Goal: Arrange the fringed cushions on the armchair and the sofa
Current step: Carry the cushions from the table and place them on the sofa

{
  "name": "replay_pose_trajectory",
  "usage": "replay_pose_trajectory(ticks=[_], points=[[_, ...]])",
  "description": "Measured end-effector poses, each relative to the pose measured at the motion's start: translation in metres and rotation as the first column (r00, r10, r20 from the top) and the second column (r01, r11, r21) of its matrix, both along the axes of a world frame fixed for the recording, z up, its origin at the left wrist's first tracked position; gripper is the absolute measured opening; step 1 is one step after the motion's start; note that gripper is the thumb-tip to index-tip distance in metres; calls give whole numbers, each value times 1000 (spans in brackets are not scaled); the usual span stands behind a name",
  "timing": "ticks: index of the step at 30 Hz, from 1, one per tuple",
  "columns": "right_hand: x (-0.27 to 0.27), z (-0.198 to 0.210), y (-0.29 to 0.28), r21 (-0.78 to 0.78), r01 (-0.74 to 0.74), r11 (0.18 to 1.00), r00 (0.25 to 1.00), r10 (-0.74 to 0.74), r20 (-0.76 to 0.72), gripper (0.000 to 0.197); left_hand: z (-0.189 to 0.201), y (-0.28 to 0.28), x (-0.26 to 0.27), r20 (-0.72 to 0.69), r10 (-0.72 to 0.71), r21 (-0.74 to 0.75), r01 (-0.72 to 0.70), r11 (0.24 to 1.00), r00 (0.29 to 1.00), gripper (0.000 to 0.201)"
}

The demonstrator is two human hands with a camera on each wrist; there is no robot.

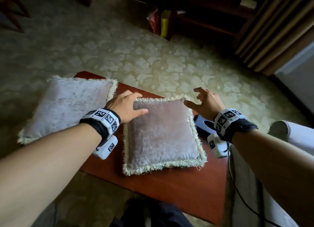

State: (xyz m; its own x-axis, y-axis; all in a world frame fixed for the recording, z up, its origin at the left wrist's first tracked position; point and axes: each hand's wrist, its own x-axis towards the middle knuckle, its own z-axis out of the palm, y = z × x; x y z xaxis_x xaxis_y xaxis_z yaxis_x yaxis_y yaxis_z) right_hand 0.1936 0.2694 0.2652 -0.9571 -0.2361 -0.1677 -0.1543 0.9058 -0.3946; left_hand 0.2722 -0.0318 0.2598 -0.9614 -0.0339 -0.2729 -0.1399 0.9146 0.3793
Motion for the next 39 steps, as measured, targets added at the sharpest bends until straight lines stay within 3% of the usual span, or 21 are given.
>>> replay_pose_trajectory(ticks=[6, 13, 17, 22, 24, 26, 29, 39], points=[[-39, -95, 35, 10, 92, 996, 990, -92, 111, 78, -69, 22, -49, 81, 25, 70, -30, 997, 996, 68], [-67, -245, 59, -54, 126, 991, 964, -109, 241, 81, -219, 33, -69, 243, 226, 153, -268, 951, 943, 78], [-68, -324, 64, -63, 182, 981, 941, -156, 299, 90, -299, 33, -55, 313, 314, 168, -378, 911, 896, 87], [-75, -393, 63, -83, 189, 979, 935, -153, 321, 110, -368, 24, -56, 358, 428, 145, -503, 852, 829, 107], [-78, -411, 60, -108, 226, 968, 918, -174, 356, 117, -387, 19, -57, 371, 454, 191, -545, 817, 810, 117], [-76, -425, 60, -153, 262, 953, 906, -188, 380, 119, -400, 20, -56, 370, 432, 343, -553, 759, 822, 124], [-73, -433, 62, -218, 268, 939, 904, -167, 392, 117, -411, 24, -55, 345, 423, 429, -541, 723, 838, 122], [-63, -383, 41, -310, 222, 924, 944, -125, 305, 110, -373, 17, -44, 301, 459, 541, -546, 640, 836, 119]])
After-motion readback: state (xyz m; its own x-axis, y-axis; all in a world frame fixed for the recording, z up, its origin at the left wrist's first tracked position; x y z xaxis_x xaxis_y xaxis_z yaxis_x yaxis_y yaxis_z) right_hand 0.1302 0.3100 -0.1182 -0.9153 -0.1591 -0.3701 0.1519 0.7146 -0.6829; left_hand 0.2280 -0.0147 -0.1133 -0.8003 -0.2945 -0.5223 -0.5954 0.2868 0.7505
